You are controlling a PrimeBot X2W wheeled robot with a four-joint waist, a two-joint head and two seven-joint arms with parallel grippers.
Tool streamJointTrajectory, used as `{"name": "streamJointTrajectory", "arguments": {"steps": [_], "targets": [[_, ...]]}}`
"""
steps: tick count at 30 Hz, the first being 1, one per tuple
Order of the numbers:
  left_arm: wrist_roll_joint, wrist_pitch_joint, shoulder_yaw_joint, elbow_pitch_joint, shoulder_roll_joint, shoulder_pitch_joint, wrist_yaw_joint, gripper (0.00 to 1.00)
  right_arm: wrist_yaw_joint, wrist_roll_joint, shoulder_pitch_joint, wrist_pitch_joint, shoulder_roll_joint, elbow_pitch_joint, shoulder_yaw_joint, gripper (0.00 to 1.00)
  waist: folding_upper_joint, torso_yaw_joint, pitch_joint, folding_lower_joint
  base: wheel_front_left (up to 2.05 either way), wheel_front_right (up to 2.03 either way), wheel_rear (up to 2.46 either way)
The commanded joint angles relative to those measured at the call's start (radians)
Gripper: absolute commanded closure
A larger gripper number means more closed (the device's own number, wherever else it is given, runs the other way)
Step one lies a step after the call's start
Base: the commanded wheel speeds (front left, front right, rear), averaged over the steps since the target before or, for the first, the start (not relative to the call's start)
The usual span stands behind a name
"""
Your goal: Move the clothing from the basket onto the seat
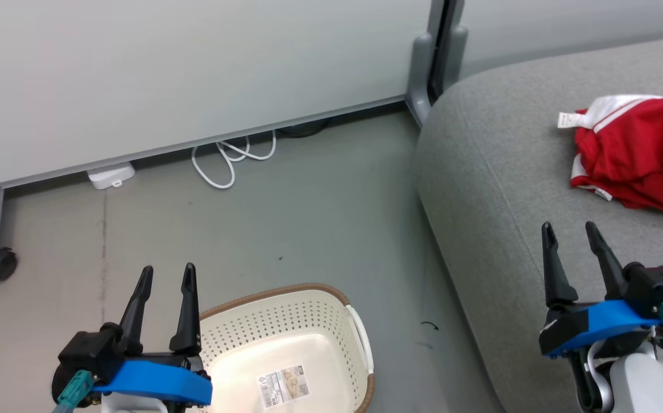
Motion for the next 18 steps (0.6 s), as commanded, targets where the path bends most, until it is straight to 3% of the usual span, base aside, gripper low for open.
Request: {"name": "streamJointTrajectory", "arguments": {"steps": [1, 18], "targets": [[0.006, -0.003, 0.011, 0.011, -0.003, 0.005, -0.001, 0.0, 0.0, 0.0, 0.031, 0.003, 0.001, -0.012, 0.009, 0.0, 0.0, 0.027, -0.017, 0.0002, 0.0, 0.0, 0.0], [0.014, -0.003, 0.048, 0.092, -0.015, 0.02, -0.001, 0.0, 0.0, 0.024, 0.097, 0.028, 0.001, -0.069, 0.076, 0.0, 0.0, 0.145, -0.065, 0.0002, 0.0, 0.0, 0.0]]}}
